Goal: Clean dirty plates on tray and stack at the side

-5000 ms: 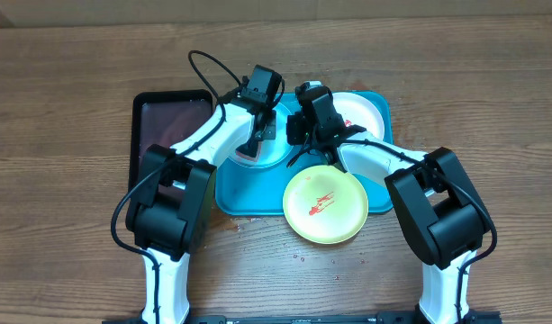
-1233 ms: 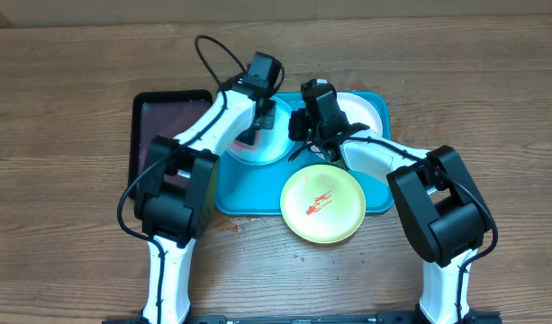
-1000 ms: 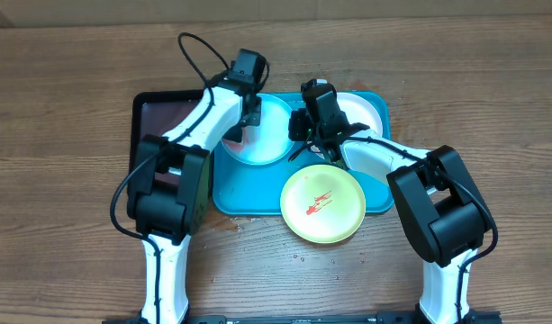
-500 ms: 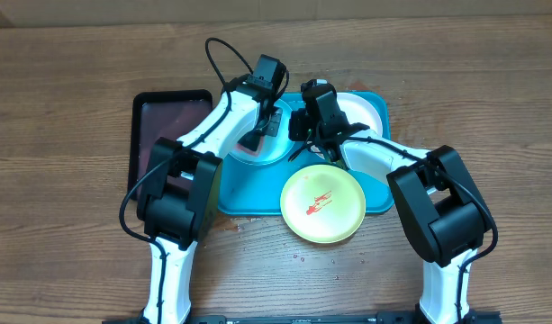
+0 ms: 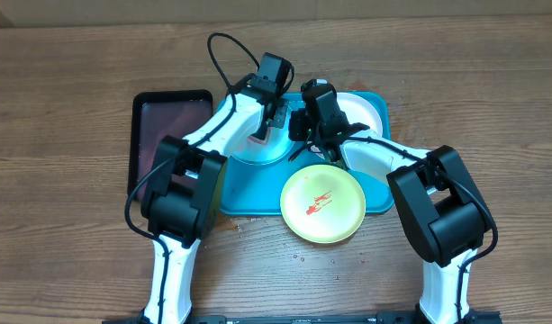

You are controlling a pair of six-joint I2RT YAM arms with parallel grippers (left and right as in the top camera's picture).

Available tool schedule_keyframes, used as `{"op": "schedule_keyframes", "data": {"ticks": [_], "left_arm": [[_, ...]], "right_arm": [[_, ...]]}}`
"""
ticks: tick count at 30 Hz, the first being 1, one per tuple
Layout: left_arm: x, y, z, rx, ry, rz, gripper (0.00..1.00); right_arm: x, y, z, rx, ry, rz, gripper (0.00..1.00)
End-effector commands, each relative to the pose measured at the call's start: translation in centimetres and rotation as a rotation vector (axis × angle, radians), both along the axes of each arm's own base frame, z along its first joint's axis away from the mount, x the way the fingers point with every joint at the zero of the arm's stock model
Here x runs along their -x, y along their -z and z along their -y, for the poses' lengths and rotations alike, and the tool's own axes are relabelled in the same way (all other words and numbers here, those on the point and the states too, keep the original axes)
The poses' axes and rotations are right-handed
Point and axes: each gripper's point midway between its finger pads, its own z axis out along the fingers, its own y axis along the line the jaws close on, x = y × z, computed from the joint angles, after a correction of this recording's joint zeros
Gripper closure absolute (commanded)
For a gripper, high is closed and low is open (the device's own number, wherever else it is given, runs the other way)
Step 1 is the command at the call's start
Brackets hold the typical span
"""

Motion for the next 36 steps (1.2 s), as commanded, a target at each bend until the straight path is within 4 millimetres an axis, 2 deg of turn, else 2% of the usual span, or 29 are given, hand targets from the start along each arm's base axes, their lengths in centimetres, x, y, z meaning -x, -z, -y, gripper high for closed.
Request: {"op": "schedule_keyframes", "data": {"ticks": [1,11,14,17,28,31,36], "left_arm": [[2.1,4.5,-3.7,-0.185,-0.072,-0.085,0.96],[5.2,5.1,-5.2,-0.238,-0.116,-0.203,0.96],[5.5,5.4,-4.1,-0.169,-0.128,-0.223,0.96],[5.0,5.6,-2.6,-0.084,-0.117,-0.216,0.96],[1.6,5.1,-1.5,-0.016,-0.137,-0.077,0.96],[1.7,5.5,-1.2,0.008,-0.129,-0.088,0.96],[2.7,5.9,1.1,0.119,-0.075,-0.156,0.96]], "right_arm": [[-1.0,-1.6,-0.5,-0.030,0.004,0.037,0.96],[-1.1,-1.7,-0.5,-0.030,0.005,0.037,0.96],[-1.1,-1.7,-0.5,-0.030,0.005,0.037,0.96],[-1.0,-1.6,-0.5,-0.030,0.005,0.037,0.96],[-1.0,-1.6,-0.5,-0.030,0.004,0.037,0.96],[-1.0,-1.6,-0.5,-0.030,0.004,0.037,0.96],[-1.0,-1.6,-0.5,-0.030,0.005,0.037,0.96]]}}
